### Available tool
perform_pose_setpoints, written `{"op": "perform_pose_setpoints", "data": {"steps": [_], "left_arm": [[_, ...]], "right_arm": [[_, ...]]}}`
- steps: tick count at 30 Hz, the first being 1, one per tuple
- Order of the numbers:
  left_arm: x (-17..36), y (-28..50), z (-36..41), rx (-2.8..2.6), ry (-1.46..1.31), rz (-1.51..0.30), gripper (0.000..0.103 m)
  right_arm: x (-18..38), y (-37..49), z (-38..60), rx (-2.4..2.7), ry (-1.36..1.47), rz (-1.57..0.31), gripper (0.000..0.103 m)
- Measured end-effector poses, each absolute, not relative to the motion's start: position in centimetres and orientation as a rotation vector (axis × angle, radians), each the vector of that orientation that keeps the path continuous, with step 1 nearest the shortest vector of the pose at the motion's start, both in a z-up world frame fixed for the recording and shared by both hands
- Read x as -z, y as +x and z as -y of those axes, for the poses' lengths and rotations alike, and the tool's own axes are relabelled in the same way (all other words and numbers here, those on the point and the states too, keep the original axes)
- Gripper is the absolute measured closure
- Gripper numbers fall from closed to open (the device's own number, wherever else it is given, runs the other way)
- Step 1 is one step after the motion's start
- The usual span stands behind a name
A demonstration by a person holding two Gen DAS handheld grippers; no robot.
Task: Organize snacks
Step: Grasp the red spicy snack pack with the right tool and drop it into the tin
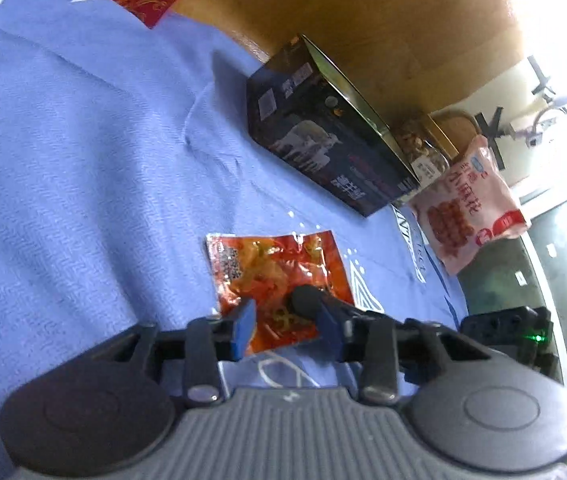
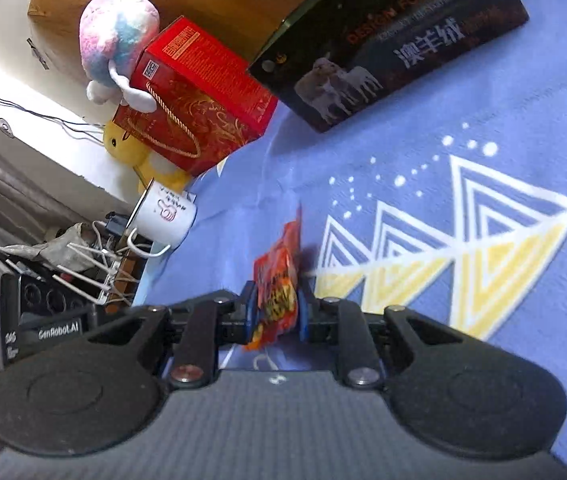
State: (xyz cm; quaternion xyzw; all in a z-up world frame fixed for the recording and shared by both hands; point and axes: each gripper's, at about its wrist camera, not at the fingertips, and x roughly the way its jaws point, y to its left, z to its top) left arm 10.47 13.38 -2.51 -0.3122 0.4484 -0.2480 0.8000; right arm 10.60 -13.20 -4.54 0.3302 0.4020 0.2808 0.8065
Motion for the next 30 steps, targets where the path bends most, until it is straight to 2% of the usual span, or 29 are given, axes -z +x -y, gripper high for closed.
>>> {"op": "perform_pose_setpoints", "data": {"steps": [3, 6, 8, 15, 16, 19, 26, 30], "left_arm": [[2.3, 10.1, -14.1, 0.536, -0.708, -0.950, 0.071], [1.2, 9.5, -14.4, 0.518, -0.676, -0.905, 0.058], [0.5, 9.4, -14.1, 0.537, -0.677, -0.888, 0.045], [-0.2, 10.8, -10.8, 0.629, -0.696, -0.894, 0.044], [-0.4, 11.1, -10.6, 0.644, -0.714, -0.882, 0.047], [-1.8, 12.9, -9.6, 0.688, -0.745, -0.842, 0.070], [-6.4, 20.5, -4.8, 0.680, -0.601, -0.782, 0.072], [-6.8, 24.8, -1.3, 0.659, -0.484, -0.793, 0.072]], "right_arm": [[5.2, 10.2, 15.0, -0.609, 0.796, -0.862, 0.086], [5.6, 9.9, 17.2, -0.599, 0.928, -0.845, 0.087], [5.7, 9.8, 18.5, -0.601, 0.997, -0.822, 0.088], [5.2, 10.1, 20.5, -0.704, 1.207, -0.754, 0.088], [4.8, 10.6, 20.7, -0.712, 1.223, -0.743, 0.088], [3.5, 12.5, 21.1, -0.712, 1.226, -0.704, 0.088], [-1.5, 18.0, 23.6, -0.616, 1.041, -0.562, 0.086], [-3.3, 20.6, 23.9, -0.474, 0.809, -0.506, 0.078]]}}
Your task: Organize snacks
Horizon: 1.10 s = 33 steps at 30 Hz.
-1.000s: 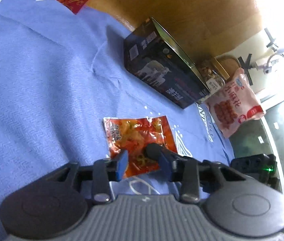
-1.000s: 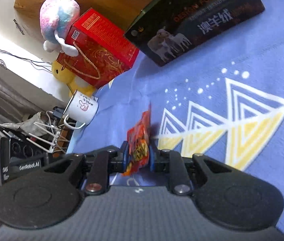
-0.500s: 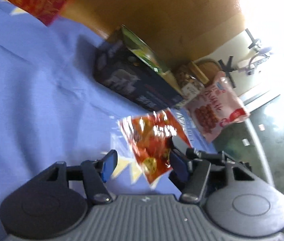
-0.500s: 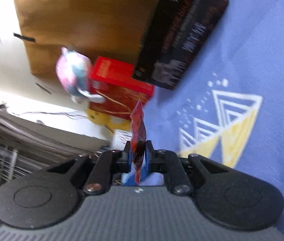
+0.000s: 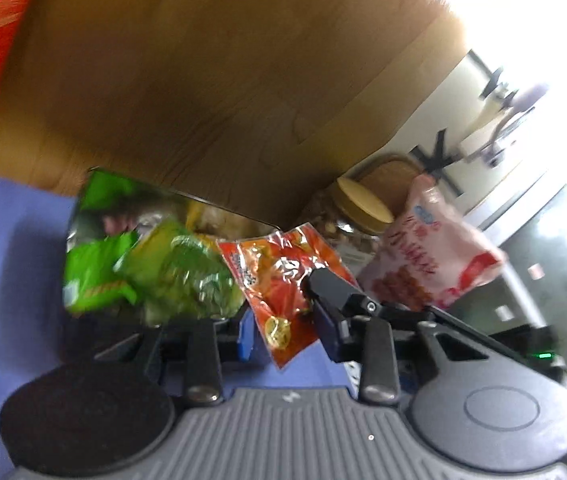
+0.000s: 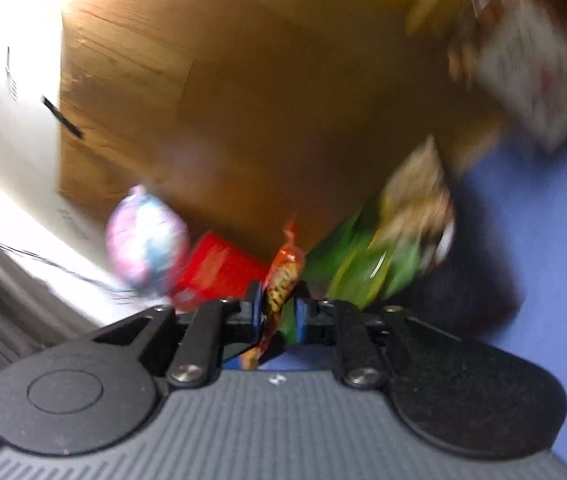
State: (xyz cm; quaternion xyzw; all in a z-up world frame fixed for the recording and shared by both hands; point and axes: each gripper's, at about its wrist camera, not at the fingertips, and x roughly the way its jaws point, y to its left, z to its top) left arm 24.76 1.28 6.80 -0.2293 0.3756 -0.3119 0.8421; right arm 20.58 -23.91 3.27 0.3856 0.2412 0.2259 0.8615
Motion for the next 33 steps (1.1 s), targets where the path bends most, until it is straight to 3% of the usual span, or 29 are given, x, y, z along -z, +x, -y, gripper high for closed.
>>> {"op": "perform_pose_setpoints", "data": {"steps": [4, 6, 13, 18, 21, 33], "left_arm": [[-5.7, 27.8, 0.8, 0.566, -0.412, -0.814, 0.073], [-5.4, 28.4, 1.0, 0.533, -0.388, -0.811, 0.071], [-6.1, 27.1, 0.1, 0.509, -0.396, -0.771, 0.067], [-7.8, 24.1, -0.6, 0.518, -0.394, -0.719, 0.064], [-9.0, 22.3, -1.5, 0.526, -0.379, -0.693, 0.064], [-6.9, 11.0, -0.7, 0.512, -0.215, -0.634, 0.058]], "right_arm": [[-4.2, 21.8, 22.1, -0.323, 0.442, -0.474, 0.068], [-4.2, 21.1, 21.4, -0.269, 0.320, -0.447, 0.052], [-2.7, 18.2, 23.1, -0.267, 0.413, -0.392, 0.052], [-4.1, 20.3, 20.5, -0.363, 0.324, -0.514, 0.053], [-4.7, 19.3, 20.9, -0.282, 0.321, -0.479, 0.052], [0.3, 6.0, 25.2, -0.208, 0.558, -0.485, 0.052]]}}
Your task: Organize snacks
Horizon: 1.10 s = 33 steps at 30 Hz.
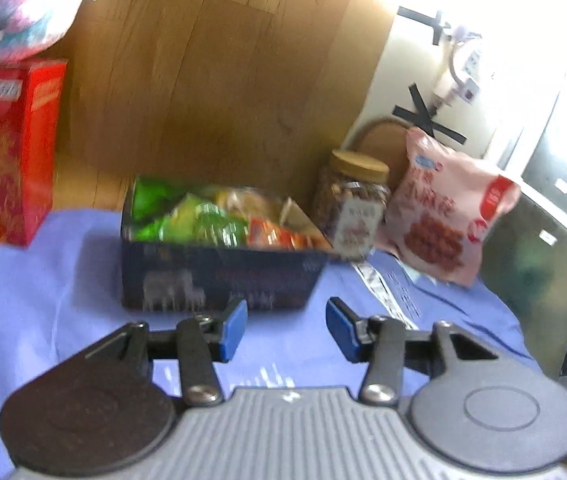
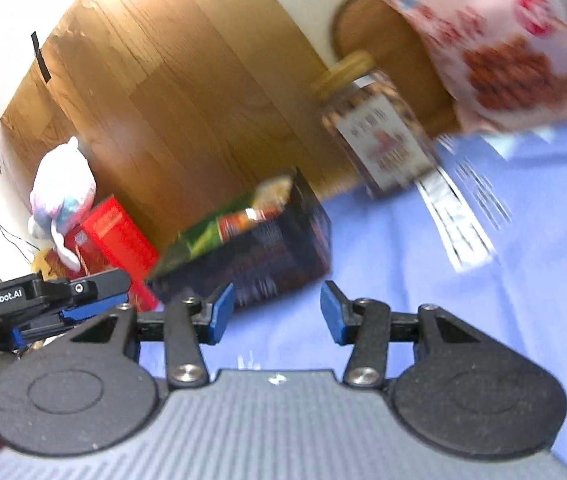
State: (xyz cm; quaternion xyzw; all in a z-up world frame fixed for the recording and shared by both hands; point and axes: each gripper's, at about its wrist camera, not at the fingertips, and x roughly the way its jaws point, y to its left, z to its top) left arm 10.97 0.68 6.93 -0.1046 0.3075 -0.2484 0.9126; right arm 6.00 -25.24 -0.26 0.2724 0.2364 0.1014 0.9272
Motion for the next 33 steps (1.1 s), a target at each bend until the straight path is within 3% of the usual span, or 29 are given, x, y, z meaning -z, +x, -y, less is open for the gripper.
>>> {"op": "perform_pose_setpoints", "data": {"steps": [4, 10, 12, 13, 14, 18, 33], "left_arm": [[-5.5, 7.7, -0.2, 0.458, -0.164, -0.634, 0.055], [-5.5, 3.9, 0.4, 0.419, -0.104, -0.611, 0.041], [-5.9, 2.7, 0.7, 0.402, -0.072, -0.581, 0.026], [-6.2, 2.1, 0.8, 0.390, -0.060, -0.559, 0.012], [-6.4, 1.5, 0.9, 0.380, -0.051, -0.535, 0.005], [-7.3, 0.0, 1.1, 0.365, -0.027, -0.506, 0.000], [-7.4, -1.2, 1.9, 0.326, -0.022, -0.558, 0.000]], "right_arm": [[1.0, 3.3, 24.5, -0.213, 0.558, -0.526, 0.052], [0.2, 0.4, 23.3, -0.249, 0.530, -0.510, 0.045], [0.0, -0.5, 22.9, -0.270, 0.524, -0.505, 0.045], [0.0, -0.8, 22.7, -0.279, 0.520, -0.502, 0.045], [-0.1, -1.2, 22.6, -0.288, 0.517, -0.498, 0.044], [-0.1, -2.1, 22.0, -0.318, 0.523, -0.499, 0.042], [0.2, -4.1, 22.0, -0.352, 0.566, -0.507, 0.036]]}}
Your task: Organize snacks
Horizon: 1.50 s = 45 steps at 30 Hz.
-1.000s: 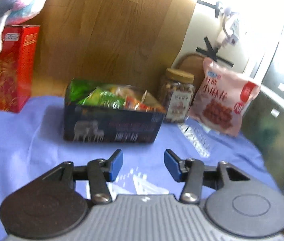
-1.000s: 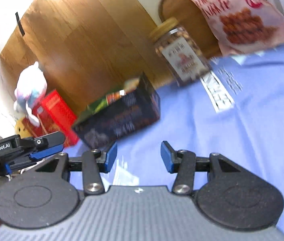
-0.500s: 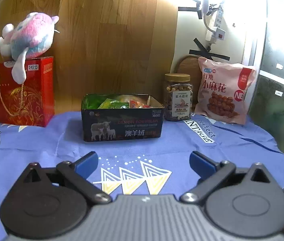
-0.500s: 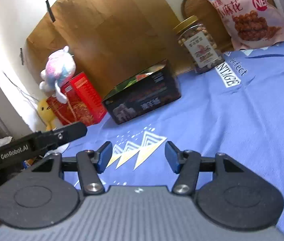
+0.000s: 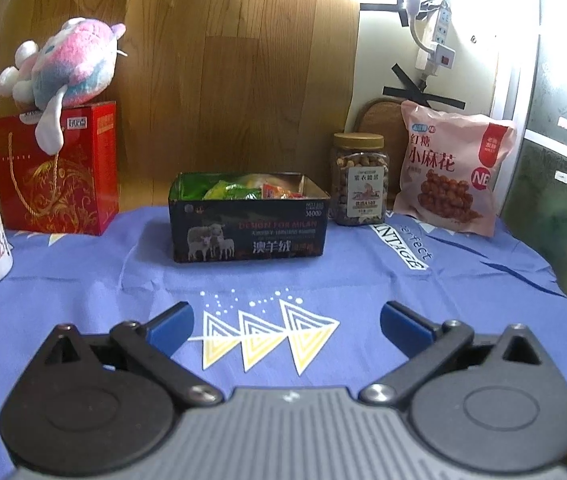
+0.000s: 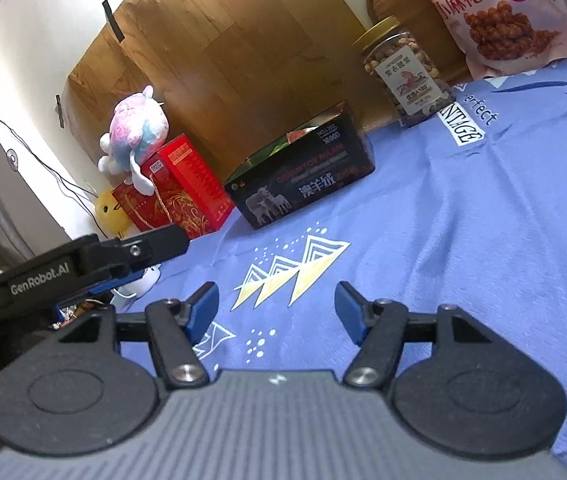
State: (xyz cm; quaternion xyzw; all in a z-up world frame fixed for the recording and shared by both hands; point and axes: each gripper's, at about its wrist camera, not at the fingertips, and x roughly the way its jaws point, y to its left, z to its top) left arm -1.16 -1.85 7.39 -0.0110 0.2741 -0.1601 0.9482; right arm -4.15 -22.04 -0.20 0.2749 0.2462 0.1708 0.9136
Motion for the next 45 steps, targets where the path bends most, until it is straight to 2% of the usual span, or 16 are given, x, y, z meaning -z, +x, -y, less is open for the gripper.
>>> {"op": "perform_pose_setpoints", "data": {"steps": [5, 28, 45], "left_arm": [[-7.3, -1.4, 2.2, 0.327, -0.010, -0.568, 0.000], [-5.4, 0.4, 1.9, 0.089, 0.077, -0.648, 0.000], [-4.7, 0.2, 2.4, 0.016, 0.233, -0.577, 0.000]], "right_arm": [[0.5, -4.4, 22.5, -0.350, 0.588, -0.511, 0.032], [1.8, -4.8, 23.9, -0.330, 0.645, -0.538, 0.028], [1.9, -4.5, 23.7, -0.327, 0.635, -0.548, 0.025]]}}
